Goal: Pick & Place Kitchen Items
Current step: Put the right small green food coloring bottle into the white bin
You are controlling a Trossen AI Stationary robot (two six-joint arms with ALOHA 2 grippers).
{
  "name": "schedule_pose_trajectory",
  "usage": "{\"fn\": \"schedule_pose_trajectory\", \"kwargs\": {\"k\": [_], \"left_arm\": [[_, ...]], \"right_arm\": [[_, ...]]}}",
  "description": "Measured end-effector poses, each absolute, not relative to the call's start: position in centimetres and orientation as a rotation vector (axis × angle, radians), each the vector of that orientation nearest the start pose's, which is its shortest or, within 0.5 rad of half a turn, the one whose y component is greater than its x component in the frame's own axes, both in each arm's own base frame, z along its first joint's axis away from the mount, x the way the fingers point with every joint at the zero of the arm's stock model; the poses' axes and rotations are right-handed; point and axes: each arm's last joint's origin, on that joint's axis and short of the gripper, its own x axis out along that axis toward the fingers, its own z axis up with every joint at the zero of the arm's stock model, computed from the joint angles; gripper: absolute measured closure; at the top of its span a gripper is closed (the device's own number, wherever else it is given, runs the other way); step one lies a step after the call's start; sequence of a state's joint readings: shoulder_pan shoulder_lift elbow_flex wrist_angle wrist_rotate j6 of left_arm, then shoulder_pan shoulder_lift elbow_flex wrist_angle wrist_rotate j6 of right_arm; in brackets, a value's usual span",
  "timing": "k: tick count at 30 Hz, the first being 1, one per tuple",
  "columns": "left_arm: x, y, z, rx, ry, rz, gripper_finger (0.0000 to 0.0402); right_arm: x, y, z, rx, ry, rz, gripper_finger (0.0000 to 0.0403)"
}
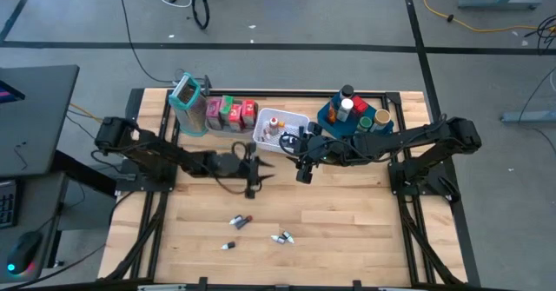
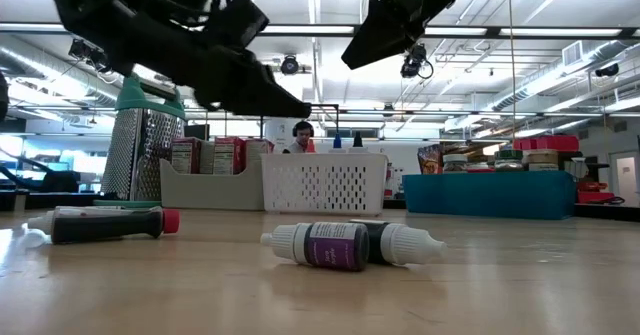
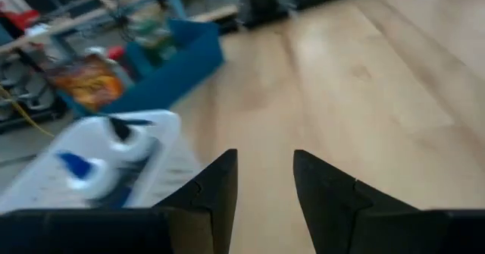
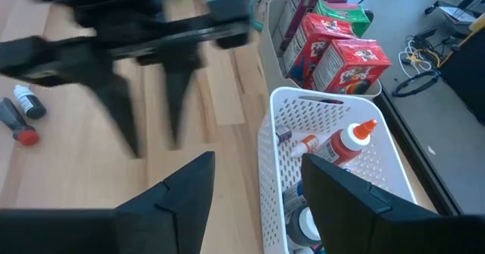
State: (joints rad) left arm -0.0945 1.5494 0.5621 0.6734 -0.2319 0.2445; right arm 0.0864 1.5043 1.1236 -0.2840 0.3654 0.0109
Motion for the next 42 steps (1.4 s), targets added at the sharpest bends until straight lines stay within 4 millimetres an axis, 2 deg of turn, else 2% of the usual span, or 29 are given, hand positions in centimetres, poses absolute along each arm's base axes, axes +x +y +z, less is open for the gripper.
{"fn": "schedule_pose_trajectory", "kwargs": {"k": [6, 11, 14, 19, 25, 28, 32, 35, 38, 42], "left_arm": [[28.0, -6.5, 15.8, 0.299, 0.404, -0.012, 0.0264], [27.9, -8.6, 15.7, 0.251, 0.584, -0.095, 0.0264], [27.9, -8.7, 15.8, 0.259, 0.667, -0.083, 0.0264], [28.3, -8.4, 16.3, 0.283, 0.661, -0.019, 0.0264], [28.5, -7.9, 16.4, 0.281, 0.66, -0.005, 0.0264], [28.6, -7.8, 16.4, 0.282, 0.661, -0.003, 0.0264], [28.6, -7.8, 16.4, 0.274, 0.666, -0.027, 0.0264], [28.4, -7.8, 16.3, 0.27, 0.683, -0.025, 0.0264], [28.3, -7.7, 16.1, 0.276, 0.7, -0.012, 0.0264], [28.3, -7.5, 16.1, 0.308, 0.705, 0.051, 0.0264]], "right_arm": [[32.7, 1.8, 27.3, -0.138, 0.648, -0.272, 0.0195], [32.7, 1.8, 27.3, -0.136, 0.643, -0.273, 0.0195], [32.7, 1.8, 27.4, -0.12, 0.63, -0.278, 0.0195], [32.8, 1.8, 27.1, 0.016, 0.631, -0.312, 0.0195], [32.6, 1.7, 26.6, -0.09, 0.703, -0.257, 0.0195], [32.6, 1.8, 26.5, -0.091, 0.714, -0.212, 0.0195], [32.7, 1.9, 26.6, -0.182, 0.707, -0.159, 0.0195], [32.7, 2.2, 26.6, -0.09, 0.706, -0.101, 0.0195], [32.6, 3.3, 26.4, 0.086, 0.721, -0.039, 0.0195], [32.0, 6.3, 26.2, 0.134, 0.762, 0.044, 0.0195]]}}
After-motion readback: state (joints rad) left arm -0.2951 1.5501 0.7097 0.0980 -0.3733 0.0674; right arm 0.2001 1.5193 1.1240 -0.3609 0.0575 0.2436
